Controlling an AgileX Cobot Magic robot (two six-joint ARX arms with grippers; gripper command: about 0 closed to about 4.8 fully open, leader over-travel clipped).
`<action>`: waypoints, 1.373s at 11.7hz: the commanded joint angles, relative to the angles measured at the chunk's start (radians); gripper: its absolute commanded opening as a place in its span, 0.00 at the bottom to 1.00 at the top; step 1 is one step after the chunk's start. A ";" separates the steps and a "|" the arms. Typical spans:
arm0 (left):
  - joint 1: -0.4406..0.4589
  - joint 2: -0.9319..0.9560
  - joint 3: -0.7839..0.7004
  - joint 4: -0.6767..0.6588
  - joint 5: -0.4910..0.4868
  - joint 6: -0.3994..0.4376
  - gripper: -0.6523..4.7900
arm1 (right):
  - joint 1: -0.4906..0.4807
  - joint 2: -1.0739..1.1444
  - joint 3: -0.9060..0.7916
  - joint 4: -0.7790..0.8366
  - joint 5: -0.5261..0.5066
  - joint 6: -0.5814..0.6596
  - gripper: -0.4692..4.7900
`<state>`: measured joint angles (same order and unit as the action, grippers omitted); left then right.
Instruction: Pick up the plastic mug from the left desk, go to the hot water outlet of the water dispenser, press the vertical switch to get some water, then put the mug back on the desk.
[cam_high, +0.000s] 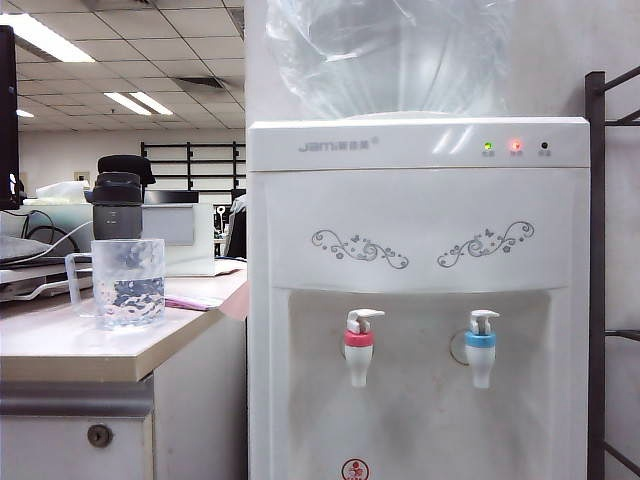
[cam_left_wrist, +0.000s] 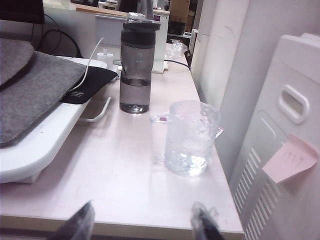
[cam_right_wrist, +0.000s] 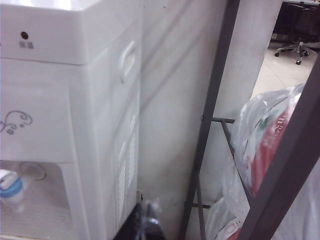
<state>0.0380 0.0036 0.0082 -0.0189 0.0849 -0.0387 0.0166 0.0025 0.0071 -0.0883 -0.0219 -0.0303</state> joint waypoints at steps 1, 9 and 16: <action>0.000 -0.001 0.000 0.002 -0.038 0.004 0.11 | 0.001 0.000 -0.003 0.010 0.001 0.004 0.08; 0.000 -0.001 0.101 0.010 -0.049 -0.088 0.84 | 0.003 0.005 0.137 0.040 -0.097 0.156 0.08; -0.002 0.093 0.237 0.114 0.107 -0.142 1.00 | 0.005 0.090 0.312 0.109 -0.280 0.153 0.80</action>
<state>0.0376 0.0544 0.2329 0.0505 0.1669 -0.1764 0.0189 0.0731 0.2935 -0.0292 -0.2665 0.1230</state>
